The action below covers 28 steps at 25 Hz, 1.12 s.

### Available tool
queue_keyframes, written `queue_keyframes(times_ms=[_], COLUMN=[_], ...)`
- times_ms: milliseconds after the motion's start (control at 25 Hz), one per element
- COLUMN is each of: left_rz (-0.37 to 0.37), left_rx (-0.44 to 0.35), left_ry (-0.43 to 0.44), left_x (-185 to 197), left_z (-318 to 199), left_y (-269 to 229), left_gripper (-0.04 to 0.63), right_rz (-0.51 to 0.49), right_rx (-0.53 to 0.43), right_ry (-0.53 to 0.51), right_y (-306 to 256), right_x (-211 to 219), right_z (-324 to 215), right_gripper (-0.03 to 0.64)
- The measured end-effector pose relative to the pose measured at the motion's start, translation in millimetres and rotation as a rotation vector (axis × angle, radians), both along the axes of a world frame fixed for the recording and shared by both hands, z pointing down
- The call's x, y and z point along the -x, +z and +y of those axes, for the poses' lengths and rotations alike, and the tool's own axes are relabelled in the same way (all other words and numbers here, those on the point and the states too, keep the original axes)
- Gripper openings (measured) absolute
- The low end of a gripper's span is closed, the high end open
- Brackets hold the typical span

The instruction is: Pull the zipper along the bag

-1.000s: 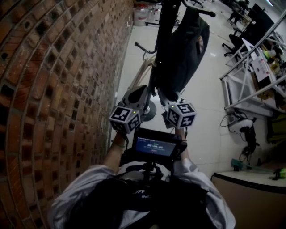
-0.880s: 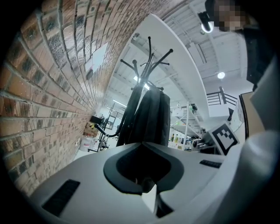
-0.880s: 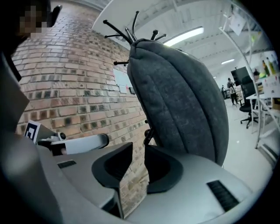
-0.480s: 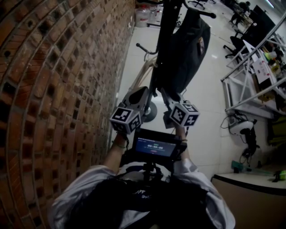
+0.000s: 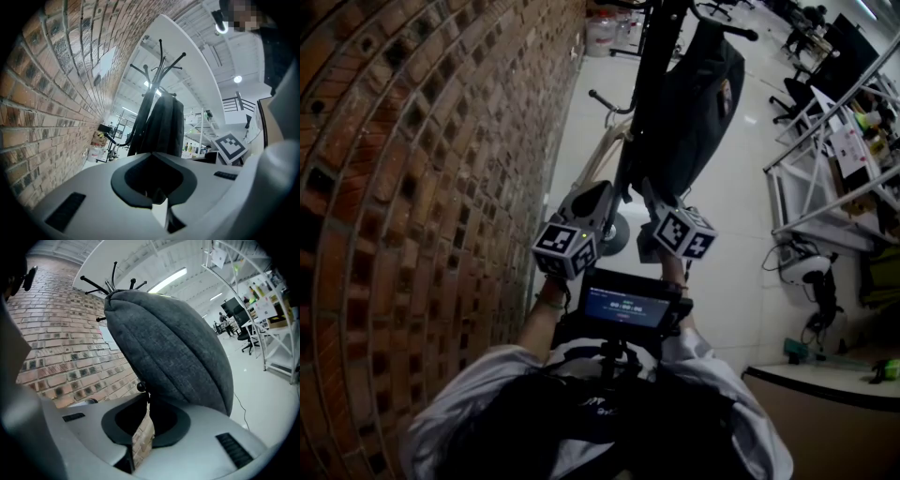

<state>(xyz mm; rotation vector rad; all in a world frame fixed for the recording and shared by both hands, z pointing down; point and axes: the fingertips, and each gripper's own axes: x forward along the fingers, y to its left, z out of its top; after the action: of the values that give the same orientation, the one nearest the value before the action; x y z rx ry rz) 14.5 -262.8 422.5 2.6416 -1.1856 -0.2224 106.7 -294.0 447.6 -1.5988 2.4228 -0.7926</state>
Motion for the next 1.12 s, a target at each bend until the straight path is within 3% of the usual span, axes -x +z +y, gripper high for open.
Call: queue_keyframes(times_ms=[160,240,520,760,1120], left_rz=[0.004,0.001,0.000,0.006,0.013], left_rx=[0.001,-0.004,-0.017,0.002,0.009], left_ry=[-0.005,-0.003,-0.003,0.000,-0.002], left_x=[0.0,0.6,3.5,4.1,8.5], left_z=[-4.0,-2.7,-1.0,-0.3,-1.2], left_y=[0.9,0.2,0.3,-0.9,3.2], left_gripper=[0.002,0.002,0.002,0.002,0.002], right_rz=[0.065,0.053,0.101,-0.052,-0.065], right_rx=[0.017,0.014,-0.046,-0.047,0.015], right_ry=[-0.014,-0.008,-0.044,-0.047,0.029], right_y=[11.7,16.0,2.7,-15.6,-4.5], right_x=[4.5,4.4,9.8,9.7,-7.1], right_z=[-9.9,-11.7,-0.9,6.7,-1.0], right_gripper=[0.003,0.003,-0.011,0.000,0.015])
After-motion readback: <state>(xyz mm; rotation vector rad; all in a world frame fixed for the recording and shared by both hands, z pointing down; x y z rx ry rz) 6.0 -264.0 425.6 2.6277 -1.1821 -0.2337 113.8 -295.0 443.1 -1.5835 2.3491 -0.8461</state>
